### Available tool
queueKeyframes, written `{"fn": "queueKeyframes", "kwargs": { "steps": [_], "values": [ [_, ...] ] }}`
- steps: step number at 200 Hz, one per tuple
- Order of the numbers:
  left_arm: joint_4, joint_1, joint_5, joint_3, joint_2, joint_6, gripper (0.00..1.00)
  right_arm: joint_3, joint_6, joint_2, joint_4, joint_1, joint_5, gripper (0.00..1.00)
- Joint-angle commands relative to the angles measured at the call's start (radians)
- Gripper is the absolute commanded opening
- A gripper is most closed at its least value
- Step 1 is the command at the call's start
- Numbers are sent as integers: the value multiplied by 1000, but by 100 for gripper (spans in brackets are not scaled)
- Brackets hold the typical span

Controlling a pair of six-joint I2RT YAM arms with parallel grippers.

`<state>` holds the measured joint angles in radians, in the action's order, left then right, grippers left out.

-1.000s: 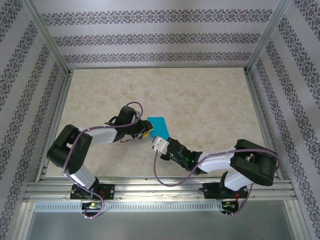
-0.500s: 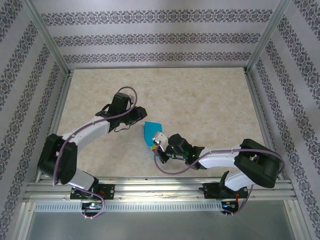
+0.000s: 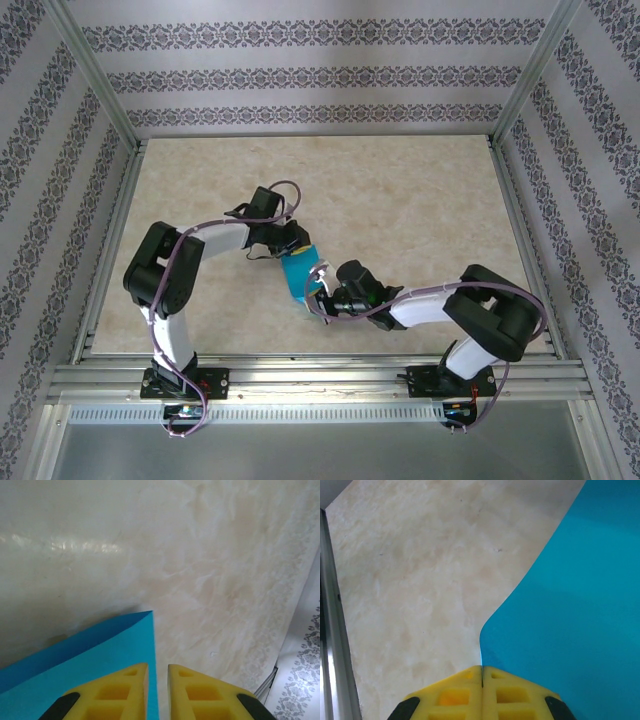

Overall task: Fold a paper plane with a square sheet of paper (pick it up from the middle)
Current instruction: Third fold the triangle at the center of the table.

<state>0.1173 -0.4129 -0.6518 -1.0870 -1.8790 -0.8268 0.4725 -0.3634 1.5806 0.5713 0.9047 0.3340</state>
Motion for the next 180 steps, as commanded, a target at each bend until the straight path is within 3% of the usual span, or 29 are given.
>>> {"fn": "queueKeyframes", "kwargs": {
  "steps": [1, 86, 180],
  "values": [
    [23, -14, -23, -15, -32, 35, 18, 26, -53, 16, 23, -15, 58, 0],
    [27, -18, 3, 43, -96, 71, 17, 64, -189, 85, 29, -102, 176, 0],
    [31, -17, 4, 32, -86, 70, 16, 86, -233, 108, -9, -203, 179, 0]
  ]
}}
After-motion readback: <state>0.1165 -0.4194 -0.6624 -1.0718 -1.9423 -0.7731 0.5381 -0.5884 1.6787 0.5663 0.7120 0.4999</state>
